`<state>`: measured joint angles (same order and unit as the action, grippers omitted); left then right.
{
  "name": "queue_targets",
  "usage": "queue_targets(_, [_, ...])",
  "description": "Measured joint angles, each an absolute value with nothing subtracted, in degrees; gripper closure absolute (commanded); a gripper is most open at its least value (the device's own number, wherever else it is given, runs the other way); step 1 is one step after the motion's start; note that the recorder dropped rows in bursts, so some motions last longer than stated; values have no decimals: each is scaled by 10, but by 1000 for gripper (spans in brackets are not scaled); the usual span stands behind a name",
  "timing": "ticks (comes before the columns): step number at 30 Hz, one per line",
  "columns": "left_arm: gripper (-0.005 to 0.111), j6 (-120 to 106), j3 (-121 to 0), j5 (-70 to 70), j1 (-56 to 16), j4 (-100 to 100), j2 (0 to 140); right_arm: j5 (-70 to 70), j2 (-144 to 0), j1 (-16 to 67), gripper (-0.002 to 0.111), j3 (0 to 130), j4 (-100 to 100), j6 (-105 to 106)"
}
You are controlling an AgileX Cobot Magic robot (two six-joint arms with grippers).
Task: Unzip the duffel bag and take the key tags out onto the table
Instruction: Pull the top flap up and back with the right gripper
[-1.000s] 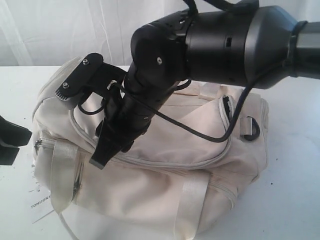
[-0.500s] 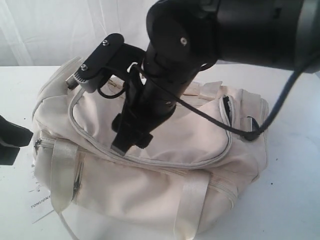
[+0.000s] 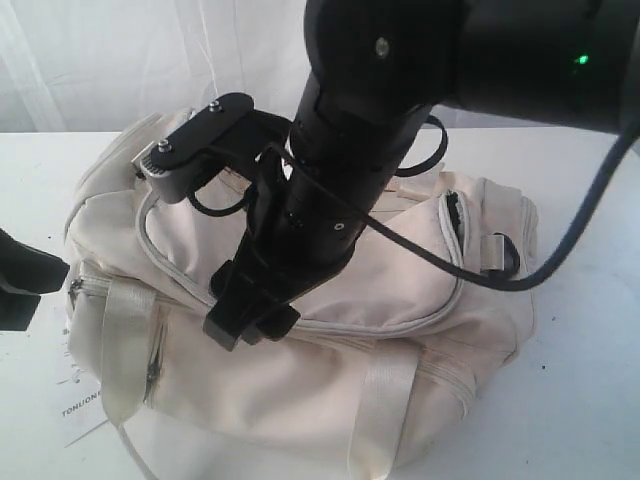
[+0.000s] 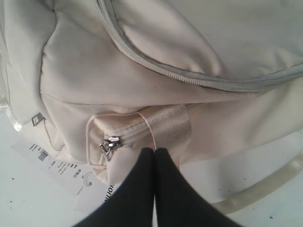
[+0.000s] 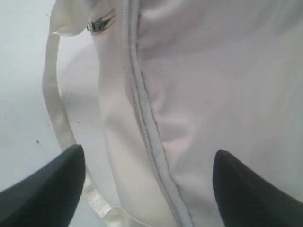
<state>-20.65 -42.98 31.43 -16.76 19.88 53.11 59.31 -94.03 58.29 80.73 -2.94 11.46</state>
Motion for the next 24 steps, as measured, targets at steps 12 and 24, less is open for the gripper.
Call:
queue_targets(12, [107, -230, -430, 317, -168, 224, 531, 565, -1001, 583, 40, 807, 126, 53])
queue_targets(24, [107, -241, -430, 317, -168, 232, 531, 552, -1001, 583, 40, 807, 206, 33])
